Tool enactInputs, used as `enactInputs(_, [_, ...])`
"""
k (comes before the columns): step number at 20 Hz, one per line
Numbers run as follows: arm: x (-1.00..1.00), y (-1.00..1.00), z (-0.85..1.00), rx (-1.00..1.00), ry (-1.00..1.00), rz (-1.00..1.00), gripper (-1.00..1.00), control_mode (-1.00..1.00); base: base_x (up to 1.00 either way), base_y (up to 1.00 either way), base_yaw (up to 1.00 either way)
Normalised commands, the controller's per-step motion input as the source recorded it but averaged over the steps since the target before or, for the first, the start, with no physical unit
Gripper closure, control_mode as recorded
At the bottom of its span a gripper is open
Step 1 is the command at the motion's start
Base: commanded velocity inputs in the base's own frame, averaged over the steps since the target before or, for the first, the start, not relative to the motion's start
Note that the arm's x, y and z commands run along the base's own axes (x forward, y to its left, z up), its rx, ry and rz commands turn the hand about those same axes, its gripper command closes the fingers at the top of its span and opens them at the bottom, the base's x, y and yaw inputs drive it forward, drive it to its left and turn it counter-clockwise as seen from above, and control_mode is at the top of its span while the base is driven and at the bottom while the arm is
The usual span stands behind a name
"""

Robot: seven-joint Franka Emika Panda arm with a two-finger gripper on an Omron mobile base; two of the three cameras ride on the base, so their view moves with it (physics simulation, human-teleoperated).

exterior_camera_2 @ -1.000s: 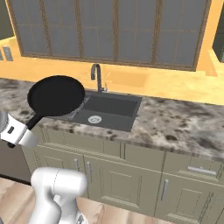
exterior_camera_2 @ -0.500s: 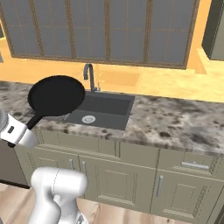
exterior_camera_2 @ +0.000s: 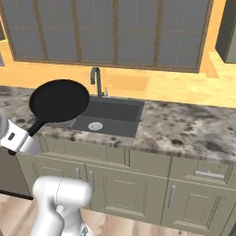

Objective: Move the pot and pan from the stove into the sink.

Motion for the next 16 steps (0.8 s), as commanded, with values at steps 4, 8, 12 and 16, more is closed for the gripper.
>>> enactInputs(4, [0.00, 0.00, 0.00, 0.00, 0.00, 0.00, 1.00, 1.00, 0.56, 0.00, -0.03])
enactInputs(8, [0.00, 0.00, 0.00, 0.00, 0.00, 0.00, 1.00, 1.00, 0.63, 0.00, -0.02])
enactInputs(12, [0.00, 0.00, 0.00, 0.00, 0.00, 0.00, 1.00, 1.00, 0.49, 0.00, -0.01])
enactInputs(16, [0.02, 0.00, 0.00, 0.00, 0.00, 0.00, 1.00, -1.00, 0.00, 0.00, 0.00])
